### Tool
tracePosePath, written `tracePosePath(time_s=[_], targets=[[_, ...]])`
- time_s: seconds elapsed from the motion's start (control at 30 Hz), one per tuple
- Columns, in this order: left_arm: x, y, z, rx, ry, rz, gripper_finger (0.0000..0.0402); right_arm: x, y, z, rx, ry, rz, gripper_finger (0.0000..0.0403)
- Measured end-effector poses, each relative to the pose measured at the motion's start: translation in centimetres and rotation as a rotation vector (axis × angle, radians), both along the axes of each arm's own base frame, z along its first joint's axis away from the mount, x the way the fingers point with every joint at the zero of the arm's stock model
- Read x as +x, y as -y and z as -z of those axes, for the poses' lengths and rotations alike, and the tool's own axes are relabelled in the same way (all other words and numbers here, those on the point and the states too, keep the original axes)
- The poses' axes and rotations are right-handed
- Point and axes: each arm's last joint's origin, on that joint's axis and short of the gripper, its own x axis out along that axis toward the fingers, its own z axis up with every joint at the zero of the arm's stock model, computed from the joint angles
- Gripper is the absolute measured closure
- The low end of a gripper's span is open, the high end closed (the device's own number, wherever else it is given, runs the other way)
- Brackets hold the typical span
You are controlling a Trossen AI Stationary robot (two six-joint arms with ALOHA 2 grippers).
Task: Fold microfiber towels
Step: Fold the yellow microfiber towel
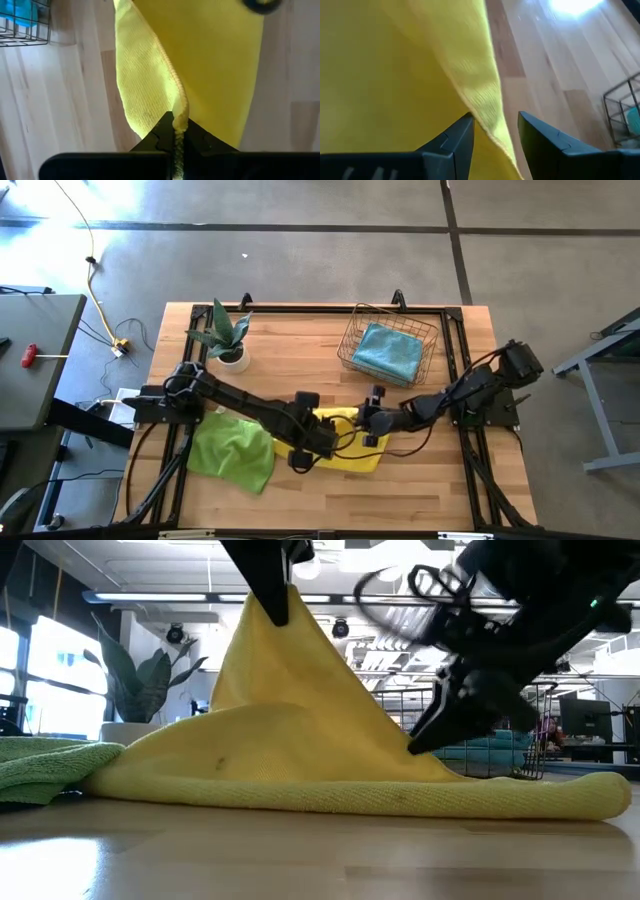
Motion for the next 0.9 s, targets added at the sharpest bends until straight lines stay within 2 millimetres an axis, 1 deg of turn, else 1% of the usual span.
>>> tracePosePath(time_s=[0.17, 0.37, 0.57, 0.73, 0.9], targets=[[-0.1, 0.0, 0.0, 0.002, -0.014, -0.001, 0.0402, 0.5, 0.9, 1.4, 0.006, -0.041, 0.022, 0.0258], [-0.8, -0.2, 0.1, 0.014, -0.074, -0.038, 0.0402, 0.4, 1.4, 2.6, -0.008, -0.111, 0.040, 0.0258], [-1.6, -0.4, -0.3, 0.049, -0.100, -0.102, 0.0401, 0.2, 1.3, 2.7, 0.026, -0.148, 0.014, 0.0258], [-2.4, -0.7, -1.7, 0.071, -0.073, -0.127, 0.0401, 0.1, 1.3, 2.6, 0.050, -0.167, -0.009, 0.0258], [-3.3, -1.1, -2.8, 0.120, -0.060, -0.151, 0.0401, -0.6, 1.2, 1.8, 0.087, -0.196, -0.033, 0.0258]])
